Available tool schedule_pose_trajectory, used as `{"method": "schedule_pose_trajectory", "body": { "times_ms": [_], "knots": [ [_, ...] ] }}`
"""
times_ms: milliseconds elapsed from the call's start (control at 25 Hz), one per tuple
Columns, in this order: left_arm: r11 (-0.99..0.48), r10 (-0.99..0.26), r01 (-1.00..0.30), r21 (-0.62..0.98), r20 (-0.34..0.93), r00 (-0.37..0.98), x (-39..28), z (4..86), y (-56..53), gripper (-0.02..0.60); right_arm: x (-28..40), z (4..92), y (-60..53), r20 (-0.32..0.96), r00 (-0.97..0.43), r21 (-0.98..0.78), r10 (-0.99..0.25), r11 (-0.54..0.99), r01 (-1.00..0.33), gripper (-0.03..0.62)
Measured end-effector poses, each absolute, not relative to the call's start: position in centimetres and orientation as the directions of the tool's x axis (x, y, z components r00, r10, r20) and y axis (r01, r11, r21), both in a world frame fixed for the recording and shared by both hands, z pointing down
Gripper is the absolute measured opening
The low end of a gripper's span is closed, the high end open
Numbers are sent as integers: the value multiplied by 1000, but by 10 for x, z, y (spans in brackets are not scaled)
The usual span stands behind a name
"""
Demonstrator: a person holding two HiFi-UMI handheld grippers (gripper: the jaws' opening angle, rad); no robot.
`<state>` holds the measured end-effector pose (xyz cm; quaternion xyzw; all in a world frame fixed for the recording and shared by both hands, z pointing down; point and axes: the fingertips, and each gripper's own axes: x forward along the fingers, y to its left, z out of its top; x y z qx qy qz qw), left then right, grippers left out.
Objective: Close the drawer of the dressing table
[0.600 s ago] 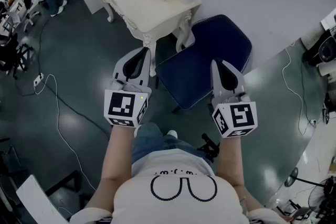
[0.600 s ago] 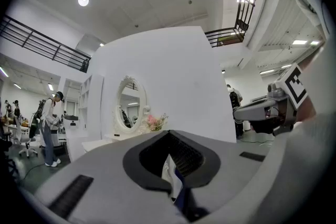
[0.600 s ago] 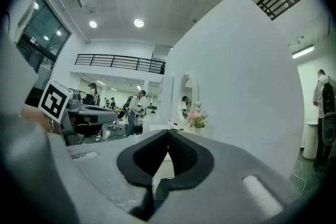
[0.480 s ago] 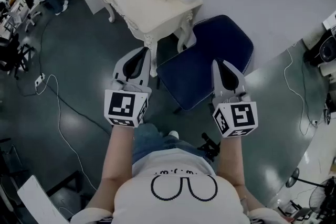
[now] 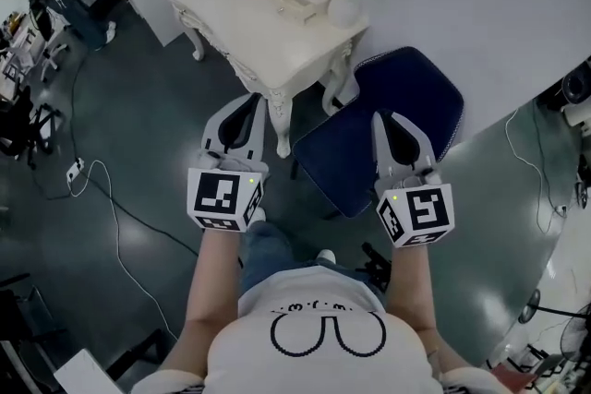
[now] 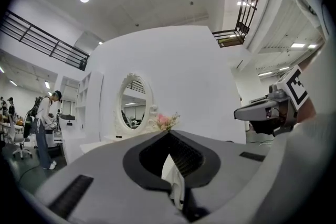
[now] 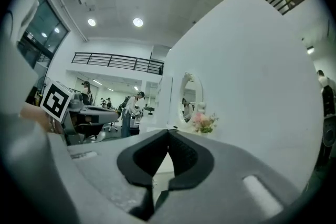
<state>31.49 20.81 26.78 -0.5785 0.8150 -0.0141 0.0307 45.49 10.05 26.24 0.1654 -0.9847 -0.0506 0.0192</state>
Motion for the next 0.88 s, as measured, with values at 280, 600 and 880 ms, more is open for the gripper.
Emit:
{"method": "schedule_pose_trajectory", "body": {
  "times_ms": [280, 600, 880],
  "knots": [
    [268, -963, -962, -58, -1, -268, 215, 280, 216, -3, 361, 273, 111, 38, -917, 94, -397, 915, -393, -2],
    [209, -977, -976, -60, 14, -211, 114, 282, 231, -3, 268, 275, 132, 55, -886, 101, -461, 885, -455, -2],
    [190, -981, -982, 7, 39, -190, 64, 304, 223, -3, 227, 290, 125, 120, -865, 130, -487, 871, -473, -2]
  ]
}}
